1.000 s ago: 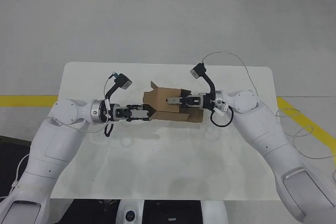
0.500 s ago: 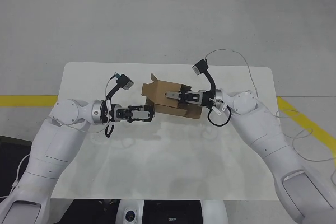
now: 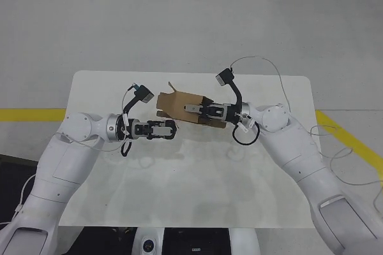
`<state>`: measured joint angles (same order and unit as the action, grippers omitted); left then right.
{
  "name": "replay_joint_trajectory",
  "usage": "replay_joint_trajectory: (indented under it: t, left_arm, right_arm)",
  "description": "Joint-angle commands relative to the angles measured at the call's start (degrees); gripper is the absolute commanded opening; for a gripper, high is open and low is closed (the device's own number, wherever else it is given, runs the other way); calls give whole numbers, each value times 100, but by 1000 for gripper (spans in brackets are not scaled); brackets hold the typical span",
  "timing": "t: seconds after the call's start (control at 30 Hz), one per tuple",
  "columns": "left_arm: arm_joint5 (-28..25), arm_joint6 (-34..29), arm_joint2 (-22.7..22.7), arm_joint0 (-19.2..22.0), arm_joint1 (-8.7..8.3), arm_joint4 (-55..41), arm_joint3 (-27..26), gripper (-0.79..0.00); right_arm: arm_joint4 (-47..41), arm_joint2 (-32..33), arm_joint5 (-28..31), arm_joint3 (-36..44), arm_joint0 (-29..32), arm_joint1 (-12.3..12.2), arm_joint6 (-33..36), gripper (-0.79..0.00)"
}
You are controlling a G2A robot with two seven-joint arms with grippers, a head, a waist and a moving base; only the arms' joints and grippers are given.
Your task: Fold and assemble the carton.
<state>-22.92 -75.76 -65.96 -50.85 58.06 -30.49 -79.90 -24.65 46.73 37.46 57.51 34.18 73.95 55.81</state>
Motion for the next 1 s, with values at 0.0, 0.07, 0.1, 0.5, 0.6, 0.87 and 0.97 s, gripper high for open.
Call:
replay_joint_trajectory:
  t: [0.0,0.07,0.1,0.5,0.6,0.87,0.97]
  left_arm:
    - [5,6,2,5,1,1,17,0]
    - [-3,6,4,10,2,1,20,0]
    - [-9,7,4,11,2,2,23,0]
    - [-26,-7,-43,-7,-7,-21,27,0]
    - [-47,-12,-92,-18,-17,-37,34,0]
    - [-200,137,-414,74,-76,109,372,0]
    - [-361,314,-513,138,-103,475,496,0]
  right_arm:
    - [-8,1,-18,30,20,7,37,-785]
    - [-5,-5,-38,60,35,17,66,-785]
    - [-5,-10,-50,70,43,24,77,-785]
    - [-55,100,-57,-67,56,62,128,-785]
    - [-124,204,-137,-149,73,33,247,-785]
    - [-531,569,-310,-314,224,-83,802,-785]
    - [-560,722,-298,-286,295,-140,941,-785]
